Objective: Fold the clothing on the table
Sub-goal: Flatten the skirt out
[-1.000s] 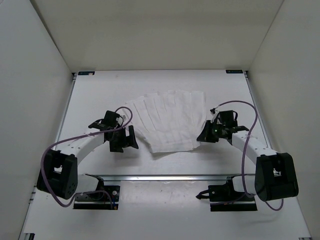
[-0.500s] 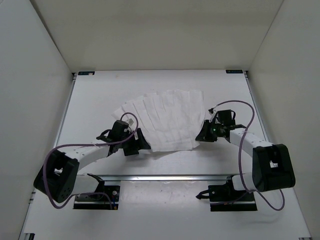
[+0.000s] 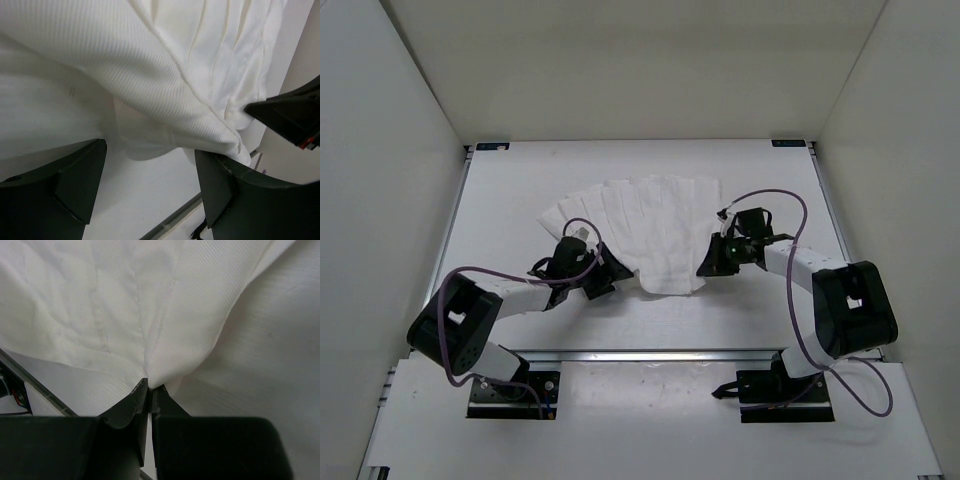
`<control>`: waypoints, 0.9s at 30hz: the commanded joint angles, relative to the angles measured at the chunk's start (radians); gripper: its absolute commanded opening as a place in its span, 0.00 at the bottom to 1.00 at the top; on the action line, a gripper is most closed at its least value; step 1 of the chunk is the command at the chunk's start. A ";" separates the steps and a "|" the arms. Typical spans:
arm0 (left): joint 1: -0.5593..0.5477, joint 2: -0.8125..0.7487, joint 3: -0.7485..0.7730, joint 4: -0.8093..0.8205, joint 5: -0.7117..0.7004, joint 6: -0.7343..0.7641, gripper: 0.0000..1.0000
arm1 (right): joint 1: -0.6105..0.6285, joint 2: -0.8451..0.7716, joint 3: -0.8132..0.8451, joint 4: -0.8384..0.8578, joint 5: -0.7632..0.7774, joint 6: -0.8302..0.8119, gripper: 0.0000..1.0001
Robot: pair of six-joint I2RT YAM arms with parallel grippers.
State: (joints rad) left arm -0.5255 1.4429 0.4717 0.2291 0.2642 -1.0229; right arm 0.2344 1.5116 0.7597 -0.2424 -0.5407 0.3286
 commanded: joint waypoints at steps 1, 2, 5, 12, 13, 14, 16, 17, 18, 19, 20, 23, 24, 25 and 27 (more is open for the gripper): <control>-0.022 0.040 0.059 -0.019 -0.129 -0.063 0.82 | -0.015 -0.005 0.026 0.003 -0.025 -0.023 0.00; -0.016 0.042 0.056 -0.016 -0.150 -0.071 0.78 | -0.020 -0.010 0.033 0.000 -0.025 -0.026 0.00; 0.007 0.042 0.019 0.009 -0.194 -0.129 0.64 | -0.027 -0.014 0.030 0.008 -0.033 -0.031 0.00; 0.047 0.011 -0.047 0.073 -0.152 -0.166 0.33 | -0.029 0.004 0.039 0.003 -0.030 -0.025 0.00; 0.053 0.002 -0.048 0.072 -0.149 -0.158 0.27 | -0.039 0.005 0.044 0.005 -0.031 -0.033 0.00; 0.064 -0.024 -0.057 0.066 -0.138 -0.151 0.16 | -0.049 0.018 0.049 0.002 -0.027 -0.031 0.00; 0.094 -0.048 -0.091 0.062 -0.129 -0.137 0.00 | -0.055 0.010 0.052 0.006 -0.028 -0.025 0.00; 0.101 -0.070 -0.093 0.062 -0.116 -0.132 0.00 | -0.070 0.015 0.050 0.008 -0.028 -0.031 0.01; 0.111 -0.073 -0.106 0.064 -0.106 -0.125 0.00 | -0.076 0.012 0.055 0.008 -0.028 -0.033 0.00; 0.122 -0.081 -0.113 0.064 -0.096 -0.114 0.00 | -0.084 0.013 0.056 0.014 -0.036 -0.030 0.00; 0.125 -0.087 -0.122 0.061 -0.097 -0.105 0.00 | -0.080 0.010 0.059 0.006 -0.038 -0.026 0.00; 0.139 -0.105 -0.114 0.041 -0.088 -0.077 0.00 | -0.072 0.002 0.055 0.020 -0.027 -0.023 0.00; 0.154 -0.119 -0.111 0.038 -0.070 -0.068 0.00 | -0.070 -0.005 0.050 0.018 -0.013 -0.022 0.00; 0.162 -0.128 -0.117 0.044 -0.042 -0.062 0.00 | -0.067 -0.010 0.052 0.018 -0.005 -0.020 0.00; 0.194 -0.186 -0.139 0.042 0.010 -0.045 0.00 | -0.073 -0.022 0.044 0.012 0.011 -0.008 0.00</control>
State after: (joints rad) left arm -0.3737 1.3388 0.3580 0.2691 0.2047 -1.1137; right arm 0.1688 1.5223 0.7830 -0.2504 -0.5613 0.3138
